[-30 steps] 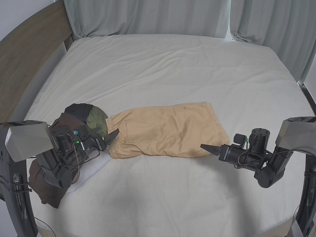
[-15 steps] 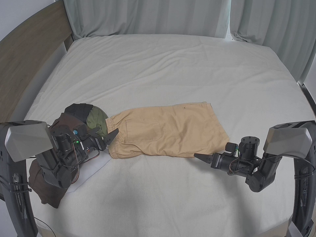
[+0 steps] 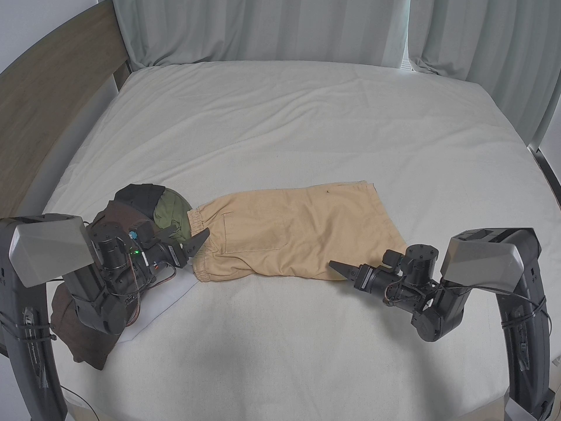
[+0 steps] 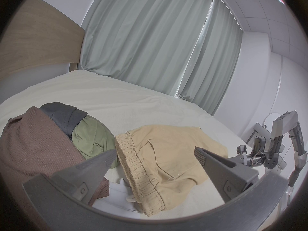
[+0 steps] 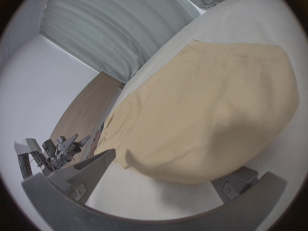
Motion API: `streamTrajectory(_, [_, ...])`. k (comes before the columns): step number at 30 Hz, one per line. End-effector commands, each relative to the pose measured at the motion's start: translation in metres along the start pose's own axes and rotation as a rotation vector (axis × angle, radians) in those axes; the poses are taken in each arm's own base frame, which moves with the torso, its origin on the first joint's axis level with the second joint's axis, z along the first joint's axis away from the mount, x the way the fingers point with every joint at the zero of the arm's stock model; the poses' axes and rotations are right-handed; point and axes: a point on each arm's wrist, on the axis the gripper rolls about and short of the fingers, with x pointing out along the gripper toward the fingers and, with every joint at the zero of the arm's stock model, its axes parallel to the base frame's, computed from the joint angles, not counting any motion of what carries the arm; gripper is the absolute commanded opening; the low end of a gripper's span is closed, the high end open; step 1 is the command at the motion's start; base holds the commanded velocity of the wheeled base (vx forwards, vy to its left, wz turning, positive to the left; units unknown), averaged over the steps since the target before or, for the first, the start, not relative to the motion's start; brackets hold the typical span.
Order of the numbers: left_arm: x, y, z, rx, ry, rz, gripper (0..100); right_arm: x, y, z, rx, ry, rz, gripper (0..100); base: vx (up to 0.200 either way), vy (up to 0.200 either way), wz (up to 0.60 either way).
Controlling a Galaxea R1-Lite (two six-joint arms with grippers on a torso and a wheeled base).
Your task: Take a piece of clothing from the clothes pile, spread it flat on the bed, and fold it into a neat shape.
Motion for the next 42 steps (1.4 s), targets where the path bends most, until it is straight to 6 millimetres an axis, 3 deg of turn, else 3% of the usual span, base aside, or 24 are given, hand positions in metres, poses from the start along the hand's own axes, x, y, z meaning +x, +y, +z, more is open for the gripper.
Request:
streamTrajectory(1, [0.0, 0.003, 0.0, -0.001, -0.001, 0.006, 100, 0.018, -0.008, -0.015, 0.022, -0.009, 0.011, 100, 0.0, 0.0, 0.0])
streamTrajectory(7, [0.0, 0.002, 0.0, -0.002, -0.002, 0.006, 100, 0.034, -0.004, -0.015, 0.047, -0.077, 0.017, 100, 0.0, 0.0, 0.0])
streamTrajectory(19, [0.0, 0.007, -0.002, -0.026, 0.001, 0.014, 100, 0.037, -0.001, -0.015, 0.068, -0.082, 0.024, 100, 0.0, 0.0, 0.0])
streamTrajectory(20, [0.0, 0.008, -0.003, -0.027, 0.002, 0.018, 100, 0.037, -0.001, -0.016, 0.068, -0.081, 0.023, 0, 0.0, 0.0, 0.0])
streamTrajectory(32, [0.001, 0.009, -0.003, -0.03, 0.001, 0.019, 100, 0.035, -0.003, -0.018, 0.069, -0.075, 0.016, 0, 0.0, 0.0, 0.0])
streamTrajectory(42, [0.001, 0.009, -0.005, -0.033, 0.011, 0.017, 100, 0.004, 0.016, -0.011, 0.041, -0.054, 0.004, 0, 0.0, 0.0, 0.0])
